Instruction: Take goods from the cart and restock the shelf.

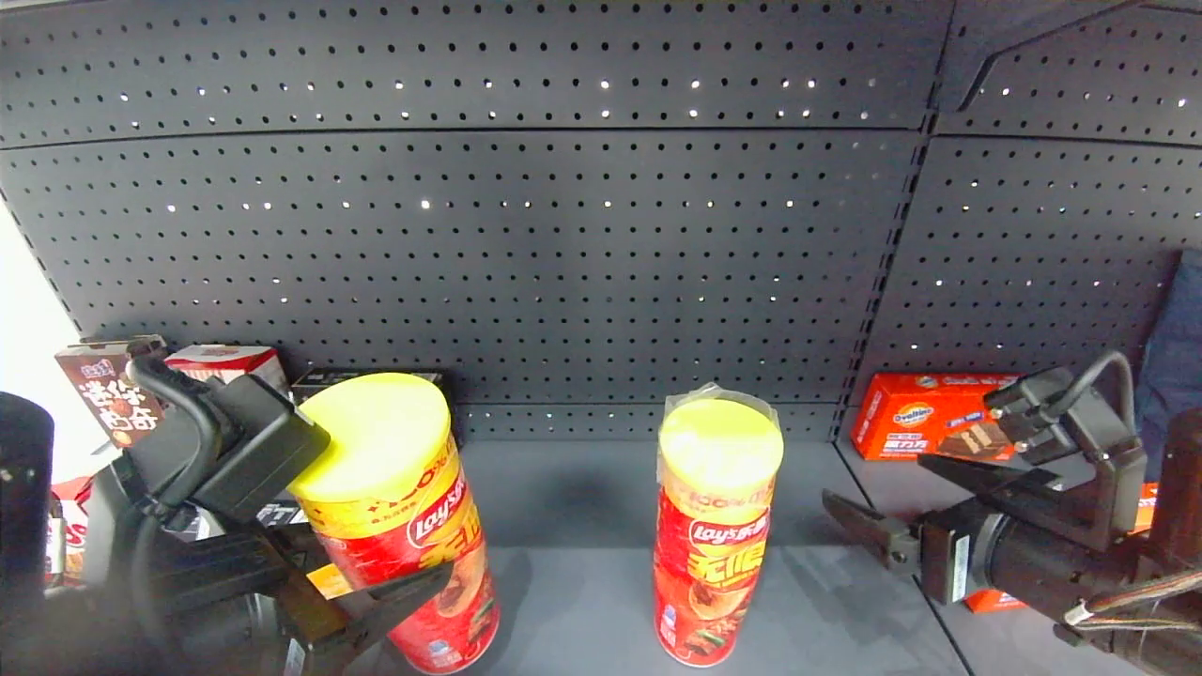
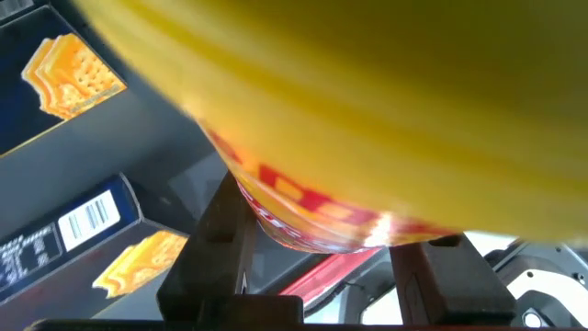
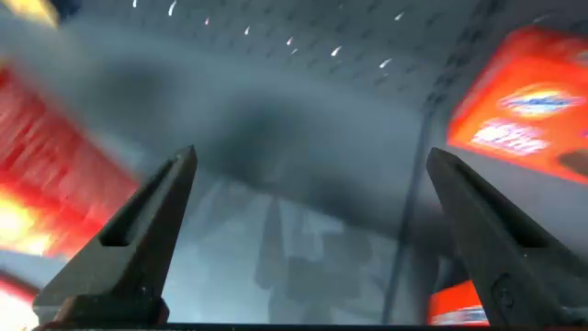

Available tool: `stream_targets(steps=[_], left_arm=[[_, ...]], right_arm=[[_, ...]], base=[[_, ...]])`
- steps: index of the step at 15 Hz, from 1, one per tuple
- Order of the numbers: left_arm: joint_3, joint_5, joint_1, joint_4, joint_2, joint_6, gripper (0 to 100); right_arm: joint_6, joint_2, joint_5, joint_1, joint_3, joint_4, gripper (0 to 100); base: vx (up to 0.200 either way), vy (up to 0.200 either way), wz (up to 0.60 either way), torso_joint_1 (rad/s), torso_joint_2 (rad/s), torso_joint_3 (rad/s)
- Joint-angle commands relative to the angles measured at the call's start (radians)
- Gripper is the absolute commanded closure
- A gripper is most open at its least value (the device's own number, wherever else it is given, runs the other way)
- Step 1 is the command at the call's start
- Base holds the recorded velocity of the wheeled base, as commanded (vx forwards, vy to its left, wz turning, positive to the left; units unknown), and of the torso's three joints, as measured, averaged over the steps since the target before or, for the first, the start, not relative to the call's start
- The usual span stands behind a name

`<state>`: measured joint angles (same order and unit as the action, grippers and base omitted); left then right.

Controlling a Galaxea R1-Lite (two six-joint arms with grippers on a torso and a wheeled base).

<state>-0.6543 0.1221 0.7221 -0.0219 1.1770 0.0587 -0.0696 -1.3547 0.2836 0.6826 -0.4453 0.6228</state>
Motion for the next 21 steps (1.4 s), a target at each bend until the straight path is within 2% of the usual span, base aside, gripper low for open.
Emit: stream_targets(steps=[1,9,21], left_arm=[[0.012,0.001,-0.004,0.0,-0.025,0.001,100],[0.012,0.002,-0.015,0.004,-0.033,0.001,100],[0.01,0.002,-0.016,0.002,-0.033,0.003,100]], right_arm=[[0.001,-0.054,0.0,0.035,0.007,0.0,0],[0.004,-0.075,-0.018,0.1,0.073,0.0,0],[0.02,-0.233,-0.043,0.107,-0.006,0.04,0]], base=[[0.0,0.0,0.0,0.0,0.0,0.0],[0.0,0.0,0.0,0.0,0.0,0.0],[0.0,0.0,0.0,0.0,0.0,0.0]])
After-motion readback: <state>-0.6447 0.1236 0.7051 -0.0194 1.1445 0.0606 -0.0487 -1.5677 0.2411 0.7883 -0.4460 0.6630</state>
